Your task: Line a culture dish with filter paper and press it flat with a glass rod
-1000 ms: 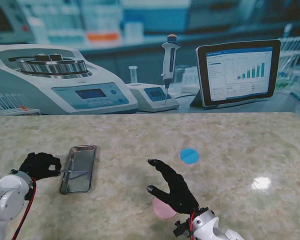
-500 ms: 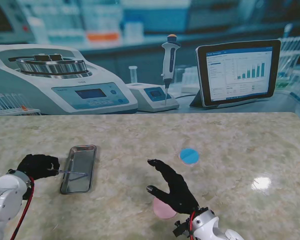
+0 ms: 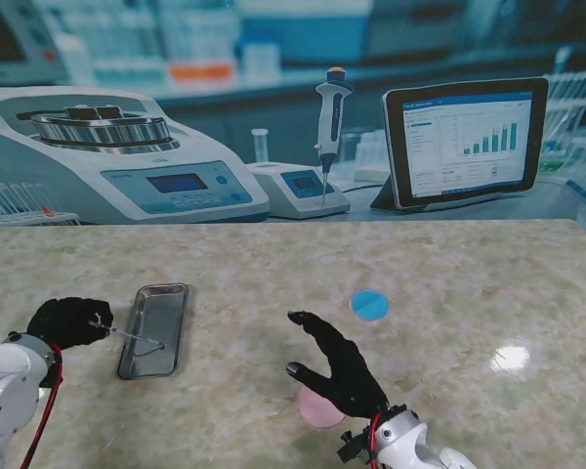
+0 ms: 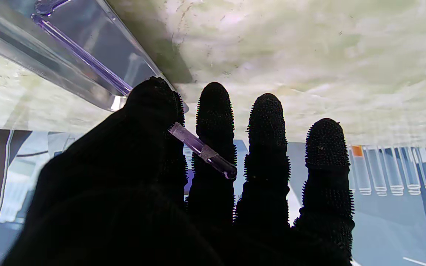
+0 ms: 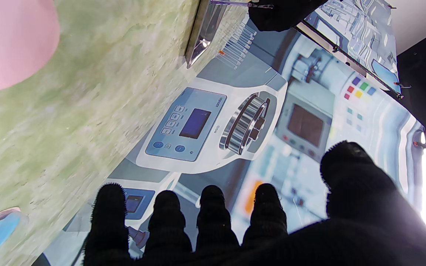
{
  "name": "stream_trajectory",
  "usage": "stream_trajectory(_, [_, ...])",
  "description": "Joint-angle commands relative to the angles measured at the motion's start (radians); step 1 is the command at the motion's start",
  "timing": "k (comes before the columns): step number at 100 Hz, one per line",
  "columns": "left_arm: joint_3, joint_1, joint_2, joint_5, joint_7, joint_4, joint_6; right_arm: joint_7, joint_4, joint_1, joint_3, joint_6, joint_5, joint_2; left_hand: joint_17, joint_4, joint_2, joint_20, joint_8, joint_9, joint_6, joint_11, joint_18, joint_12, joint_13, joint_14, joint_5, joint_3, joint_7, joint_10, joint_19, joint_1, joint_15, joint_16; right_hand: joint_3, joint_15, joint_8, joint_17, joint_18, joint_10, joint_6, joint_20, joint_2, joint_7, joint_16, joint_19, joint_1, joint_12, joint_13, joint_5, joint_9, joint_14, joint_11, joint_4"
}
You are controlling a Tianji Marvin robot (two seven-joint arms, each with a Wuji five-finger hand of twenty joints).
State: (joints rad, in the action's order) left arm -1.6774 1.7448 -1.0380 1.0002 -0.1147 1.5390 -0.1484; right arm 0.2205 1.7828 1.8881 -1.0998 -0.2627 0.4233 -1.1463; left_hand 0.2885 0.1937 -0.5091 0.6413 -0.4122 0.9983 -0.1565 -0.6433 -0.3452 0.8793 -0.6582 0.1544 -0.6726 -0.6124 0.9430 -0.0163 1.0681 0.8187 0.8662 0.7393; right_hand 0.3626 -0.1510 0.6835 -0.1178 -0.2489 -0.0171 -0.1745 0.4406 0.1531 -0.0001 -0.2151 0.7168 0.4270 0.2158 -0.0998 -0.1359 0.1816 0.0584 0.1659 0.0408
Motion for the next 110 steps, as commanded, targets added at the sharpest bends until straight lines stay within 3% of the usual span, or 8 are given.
stream_trajectory(1, [-0.004,0.007,0.000,0.000,-0.006,0.013,-0.004,-0.002,0.004,0.005,0.005,0.006,0.000,-0.004,-0.003,-0.001,0.016,0.029,-0.040,0.039,-0.110,-0.010,-0.040,0.032,-0.030,0.015,-0.074,-0.120,0.112,-0.020,0.036,0.011,0.023,0.014,-0.020,-0.029,0.024,-0.001,0.004,-0.021,-0.040,0.008,-0.018,0.007,-0.011,0.025,0.001,-0.007,-0.008,0.009,-0.009,-0.012,0.006,-0.020])
stream_trajectory(54, [-0.020,0.019,-0.003,-0.025,-0.019,0.033,-0.008,0.001,0.003,0.004,0.005,0.006,0.001,-0.005,0.003,0.028,0.008,0.036,-0.134,0.032,-0.127,-0.131,-0.034,0.063,-0.043,0.004,-0.062,-0.184,0.139,-0.034,0.054,-0.028,0.078,0.047,-0.019,-0.031,0.031,-0.001,0.004,-0.022,-0.040,0.008,-0.017,0.008,-0.011,0.034,0.000,-0.009,-0.008,0.009,-0.009,-0.012,0.009,-0.020])
stream_trajectory(110, [-0.063,0.069,-0.023,-0.156,0.015,0.081,-0.043,0.000,0.000,-0.004,0.006,0.010,0.008,-0.004,0.002,0.037,-0.003,0.036,-0.152,0.035,-0.130,-0.142,-0.037,0.070,-0.044,0.006,-0.066,-0.214,0.144,-0.037,0.058,-0.039,0.081,0.050,-0.016,-0.039,0.042,0.000,0.004,-0.023,-0.039,0.006,-0.010,0.024,-0.013,0.038,0.004,-0.006,-0.011,0.007,-0.002,-0.011,0.027,-0.020])
